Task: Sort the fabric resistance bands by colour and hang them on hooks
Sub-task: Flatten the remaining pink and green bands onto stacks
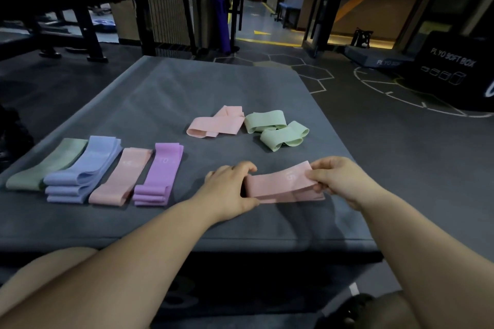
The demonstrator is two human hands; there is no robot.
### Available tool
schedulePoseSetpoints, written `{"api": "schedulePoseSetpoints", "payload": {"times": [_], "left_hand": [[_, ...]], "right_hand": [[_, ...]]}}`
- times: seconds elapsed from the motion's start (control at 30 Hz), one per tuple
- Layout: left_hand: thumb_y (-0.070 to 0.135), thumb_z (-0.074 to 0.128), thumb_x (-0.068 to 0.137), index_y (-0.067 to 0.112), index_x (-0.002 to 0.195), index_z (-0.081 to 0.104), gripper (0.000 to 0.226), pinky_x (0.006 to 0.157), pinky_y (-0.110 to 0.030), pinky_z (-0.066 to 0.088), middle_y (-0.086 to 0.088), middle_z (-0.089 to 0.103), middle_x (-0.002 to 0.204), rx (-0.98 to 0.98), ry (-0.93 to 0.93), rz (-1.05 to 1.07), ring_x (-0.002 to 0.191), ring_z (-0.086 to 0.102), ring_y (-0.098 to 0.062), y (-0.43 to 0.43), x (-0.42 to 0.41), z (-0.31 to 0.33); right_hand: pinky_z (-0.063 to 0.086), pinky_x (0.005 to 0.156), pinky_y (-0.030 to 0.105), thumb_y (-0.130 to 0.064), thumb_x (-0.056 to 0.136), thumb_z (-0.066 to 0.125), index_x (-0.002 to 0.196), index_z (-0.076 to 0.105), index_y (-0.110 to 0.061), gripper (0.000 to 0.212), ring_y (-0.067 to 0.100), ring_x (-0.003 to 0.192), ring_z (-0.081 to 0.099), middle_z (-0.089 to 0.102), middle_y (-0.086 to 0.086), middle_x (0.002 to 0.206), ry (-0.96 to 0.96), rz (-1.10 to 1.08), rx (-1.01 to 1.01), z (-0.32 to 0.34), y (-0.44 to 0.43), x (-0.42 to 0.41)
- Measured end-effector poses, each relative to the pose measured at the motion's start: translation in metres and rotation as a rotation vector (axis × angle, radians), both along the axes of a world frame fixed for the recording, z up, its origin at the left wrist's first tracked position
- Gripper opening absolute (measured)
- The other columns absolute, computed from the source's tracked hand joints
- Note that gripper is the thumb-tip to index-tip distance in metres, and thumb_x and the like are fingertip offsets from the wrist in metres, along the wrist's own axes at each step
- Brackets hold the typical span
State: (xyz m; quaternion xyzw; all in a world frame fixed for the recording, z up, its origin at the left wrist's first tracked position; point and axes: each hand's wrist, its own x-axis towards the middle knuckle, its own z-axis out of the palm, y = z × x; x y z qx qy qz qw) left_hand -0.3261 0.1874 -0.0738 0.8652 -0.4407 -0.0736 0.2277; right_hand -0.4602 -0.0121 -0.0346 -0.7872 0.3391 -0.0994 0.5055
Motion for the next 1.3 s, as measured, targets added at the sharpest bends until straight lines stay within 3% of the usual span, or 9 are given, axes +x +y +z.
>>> {"api": "schedulePoseSetpoints", "payload": {"times": [0.2, 0.43, 0.57, 0.73, 0.9, 1.1, 1.2, 1.3], "left_hand": [[0.048, 0.067, 0.080, 0.032, 0.135, 0.037, 0.065, 0.103, -0.036, 0.028, 0.010, 0.050, 0.136, -0.015, -0.043, -0.008, 0.129, 0.037, -0.016, -0.003, -0.004, -0.004], [0.046, 0.066, 0.083, 0.031, 0.137, 0.035, 0.065, 0.104, -0.036, 0.029, 0.008, 0.051, 0.136, -0.040, -0.047, -0.011, 0.129, 0.041, -0.019, -0.003, -0.006, -0.004], [0.045, 0.067, 0.081, 0.031, 0.137, 0.036, 0.065, 0.103, -0.038, 0.031, 0.008, 0.054, 0.133, -0.040, -0.071, 0.008, 0.127, 0.043, -0.021, -0.002, -0.002, 0.003], [0.048, 0.065, 0.080, 0.033, 0.134, 0.037, 0.063, 0.102, -0.038, 0.031, 0.009, 0.054, 0.130, 0.041, -0.097, 0.009, 0.125, 0.041, -0.020, 0.000, 0.001, 0.004], [0.050, 0.065, 0.082, 0.032, 0.136, 0.037, 0.064, 0.104, -0.038, 0.027, 0.014, 0.051, 0.132, 0.077, -0.045, 0.024, 0.130, 0.035, -0.016, 0.000, 0.001, 0.005], [0.051, 0.065, 0.082, 0.033, 0.139, 0.037, 0.066, 0.107, -0.040, 0.026, 0.013, 0.044, 0.140, 0.133, -0.038, 0.002, 0.134, 0.029, -0.016, 0.001, 0.000, 0.008], [0.052, 0.064, 0.082, 0.034, 0.143, 0.033, 0.070, 0.111, -0.042, 0.022, 0.015, 0.031, 0.150, 0.138, -0.043, -0.043, 0.141, 0.020, -0.016, 0.002, -0.002, 0.008], [0.052, 0.056, 0.089, 0.036, 0.148, 0.026, 0.068, 0.117, -0.042, 0.014, 0.017, 0.016, 0.158, 0.118, -0.070, -0.126, 0.147, 0.008, -0.010, 0.001, -0.005, 0.006]], "right_hand": [[0.033, 0.040, 0.016, -0.010, 0.085, 0.066, 0.079, 0.067, -0.011, 0.006, 0.006, 0.042, 0.051, 0.061, -0.001, 0.053, 0.065, -0.086, -0.057, -0.004, -0.017, -0.009], [0.032, 0.038, 0.017, -0.009, 0.081, 0.069, 0.068, 0.064, -0.012, 0.014, 0.011, 0.049, 0.057, 0.061, 0.000, 0.052, 0.121, -0.102, -0.054, -0.010, -0.023, -0.012], [0.033, 0.037, 0.016, -0.012, 0.080, 0.072, 0.082, 0.068, -0.012, 0.005, 0.012, 0.054, 0.059, 0.067, 0.004, 0.065, 0.144, -0.091, -0.065, -0.014, -0.023, -0.009], [0.034, 0.036, 0.012, -0.014, 0.080, 0.075, 0.091, 0.068, -0.014, 0.013, 0.011, 0.055, 0.061, 0.070, 0.002, 0.075, 0.172, -0.076, -0.119, -0.018, -0.019, -0.006], [0.048, 0.062, 0.020, -0.020, 0.080, 0.076, 0.096, 0.069, -0.015, 0.019, 0.007, 0.052, 0.060, 0.068, -0.006, 0.072, 0.194, -0.048, -0.202, -0.022, -0.016, -0.003], [0.046, 0.057, 0.021, -0.026, 0.080, 0.072, 0.099, 0.065, -0.023, 0.020, 0.008, 0.059, 0.063, 0.068, -0.005, 0.076, 0.256, -0.006, -0.290, -0.021, -0.014, -0.004], [0.051, 0.069, 0.027, -0.033, 0.077, 0.071, 0.101, 0.061, -0.029, 0.026, 0.015, 0.076, 0.066, 0.068, -0.002, 0.086, 0.295, 0.011, -0.345, -0.024, -0.014, -0.003], [0.046, 0.068, 0.028, -0.036, 0.077, 0.069, 0.107, 0.058, -0.030, 0.032, 0.017, 0.085, 0.064, 0.066, -0.002, 0.089, 0.319, 0.025, -0.379, -0.024, -0.012, -0.003]]}}
